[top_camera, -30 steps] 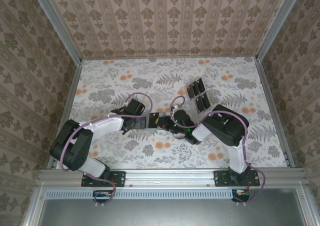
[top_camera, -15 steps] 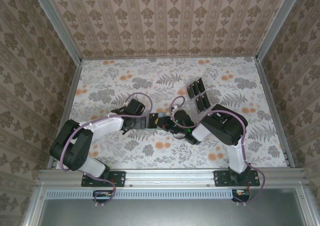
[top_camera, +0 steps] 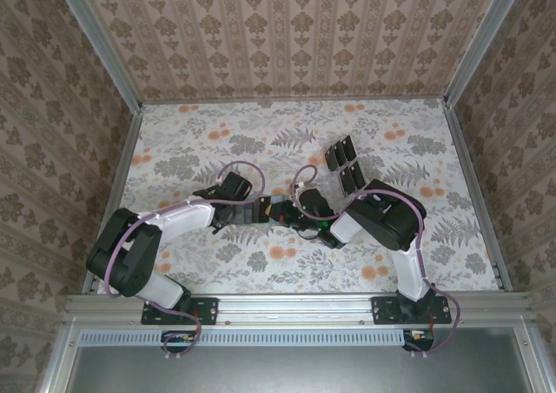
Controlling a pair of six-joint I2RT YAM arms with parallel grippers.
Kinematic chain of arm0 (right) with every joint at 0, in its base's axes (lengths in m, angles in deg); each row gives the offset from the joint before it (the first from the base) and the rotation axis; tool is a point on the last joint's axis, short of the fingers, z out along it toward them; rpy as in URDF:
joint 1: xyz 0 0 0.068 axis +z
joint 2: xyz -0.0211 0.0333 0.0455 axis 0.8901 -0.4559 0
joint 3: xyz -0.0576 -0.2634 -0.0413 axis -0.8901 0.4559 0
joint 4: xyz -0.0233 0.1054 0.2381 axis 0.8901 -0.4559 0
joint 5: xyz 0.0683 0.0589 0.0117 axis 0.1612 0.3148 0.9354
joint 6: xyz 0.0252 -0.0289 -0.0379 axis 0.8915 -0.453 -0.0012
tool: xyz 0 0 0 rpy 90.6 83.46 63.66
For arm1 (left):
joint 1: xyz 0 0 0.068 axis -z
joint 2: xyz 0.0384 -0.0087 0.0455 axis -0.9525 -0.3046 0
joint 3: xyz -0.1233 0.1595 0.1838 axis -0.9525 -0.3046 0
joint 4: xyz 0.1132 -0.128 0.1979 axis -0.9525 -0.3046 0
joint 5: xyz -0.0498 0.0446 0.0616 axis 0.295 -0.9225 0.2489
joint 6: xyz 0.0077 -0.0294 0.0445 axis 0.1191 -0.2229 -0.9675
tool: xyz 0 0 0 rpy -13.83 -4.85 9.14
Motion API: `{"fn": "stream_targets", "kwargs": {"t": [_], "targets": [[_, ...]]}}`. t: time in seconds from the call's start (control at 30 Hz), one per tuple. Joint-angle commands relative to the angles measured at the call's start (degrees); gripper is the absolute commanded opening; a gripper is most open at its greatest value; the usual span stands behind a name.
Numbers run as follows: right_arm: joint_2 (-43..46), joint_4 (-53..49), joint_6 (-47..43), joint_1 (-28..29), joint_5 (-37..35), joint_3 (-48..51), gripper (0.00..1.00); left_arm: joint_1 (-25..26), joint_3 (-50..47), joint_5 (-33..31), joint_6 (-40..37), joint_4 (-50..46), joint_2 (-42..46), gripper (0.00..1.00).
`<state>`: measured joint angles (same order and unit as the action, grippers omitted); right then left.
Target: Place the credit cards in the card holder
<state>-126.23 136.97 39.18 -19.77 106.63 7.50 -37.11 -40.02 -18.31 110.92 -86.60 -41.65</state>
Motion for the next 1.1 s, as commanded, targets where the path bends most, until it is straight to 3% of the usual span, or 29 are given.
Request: {"fn": "stream_targets", "kwargs": {"t": [0.0, 0.33, 0.77, 1.07], "targets": [[-2.89, -8.18, -0.47, 0.26, 2.21, -0.46, 0.00, -0.26, -1.19, -0.57, 0.87, -3.00, -0.69, 1.00], [-1.69, -15.95, -2.28, 0.22, 2.26, -2.90, 0.01, -1.85, 1.30, 0.62, 1.33, -5.45, 2.23, 1.00], [6.52, -34.80, -9.38, 0.22, 0.04, -9.04, 0.49, -8.07, 0.94, 1.91, 1.22, -7.09, 6.28, 1.00], [12.17, -53.44, -17.99, 0.27, -3.86, -16.62, 0.56, -8.45, 0.08, 1.69, 1.60, -6.28, 4.82, 1.00]]}}
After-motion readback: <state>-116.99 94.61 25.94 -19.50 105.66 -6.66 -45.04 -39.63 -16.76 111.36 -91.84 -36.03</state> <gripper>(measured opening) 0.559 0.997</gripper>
